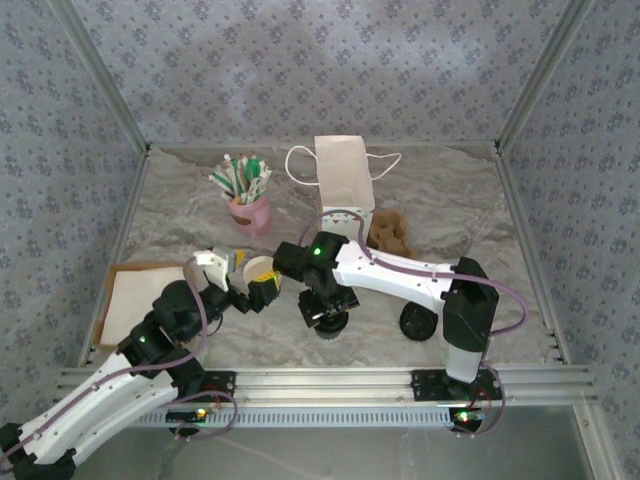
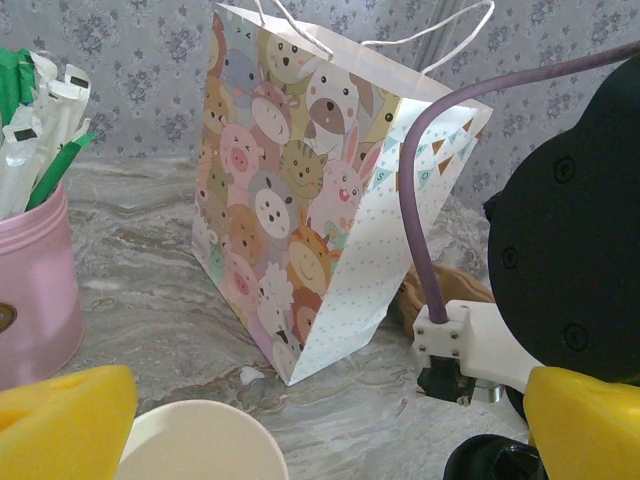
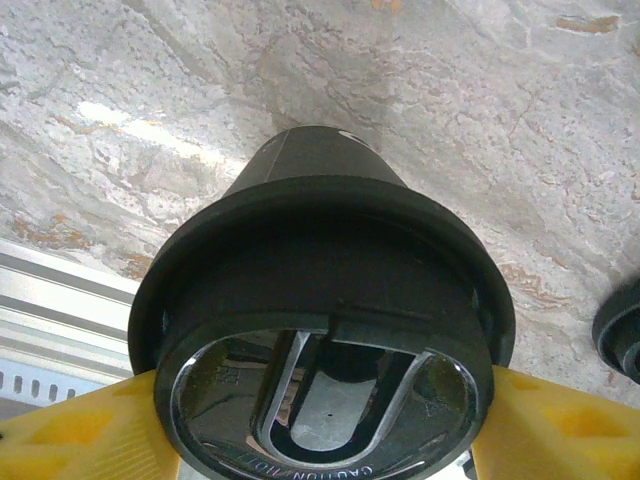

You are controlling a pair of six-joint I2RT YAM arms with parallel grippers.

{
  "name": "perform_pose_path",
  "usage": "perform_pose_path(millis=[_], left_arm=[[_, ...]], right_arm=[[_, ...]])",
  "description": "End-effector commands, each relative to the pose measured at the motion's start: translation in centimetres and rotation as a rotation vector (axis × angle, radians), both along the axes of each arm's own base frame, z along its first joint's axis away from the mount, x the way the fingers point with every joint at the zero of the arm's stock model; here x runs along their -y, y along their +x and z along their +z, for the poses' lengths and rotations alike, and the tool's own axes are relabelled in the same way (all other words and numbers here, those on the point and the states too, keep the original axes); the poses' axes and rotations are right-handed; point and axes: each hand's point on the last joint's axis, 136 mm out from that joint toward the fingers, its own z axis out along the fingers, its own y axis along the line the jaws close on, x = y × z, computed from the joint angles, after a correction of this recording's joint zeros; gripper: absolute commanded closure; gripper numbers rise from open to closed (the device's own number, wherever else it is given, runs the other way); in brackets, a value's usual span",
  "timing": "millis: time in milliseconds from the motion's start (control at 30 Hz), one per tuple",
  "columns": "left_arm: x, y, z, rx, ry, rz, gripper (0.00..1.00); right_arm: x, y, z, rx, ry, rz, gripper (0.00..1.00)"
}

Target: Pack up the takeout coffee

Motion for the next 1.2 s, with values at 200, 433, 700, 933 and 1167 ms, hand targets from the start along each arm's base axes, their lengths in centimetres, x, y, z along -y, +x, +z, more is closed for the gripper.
perform_pose_path(millis=[200,433,700,933,1167], left_arm=[[0.2,0.1,1.7,0.042,-0.040,-0.006,0.00],[0.4,0.2,1.6,0.039,-0.037,-0.011,0.00],[0.6,0.2,1.4,0.032,-0.033,-0.018,0.01],[0.7,0.3,1.3,0.028,-0.028,-0.019,0.01],[0.9,0.4,1.2,0.026,-0.026,-0.021,0.00]], right_arm=[[3.3,-1.1,-2.8,0.006,-0.202,0.002,0.31],[5.5,0.0,-1.2,0.059,-0.234,-0.037,0.31],[6.7,0.3,-1.5,0.045,-0.148,-0.070,0.30],[6.5,0.5,-0.5,0.051,-0.098,-0.070,0.23],[6.2,0.7,0.5,0.066,-0.075,-0.069,0.21]])
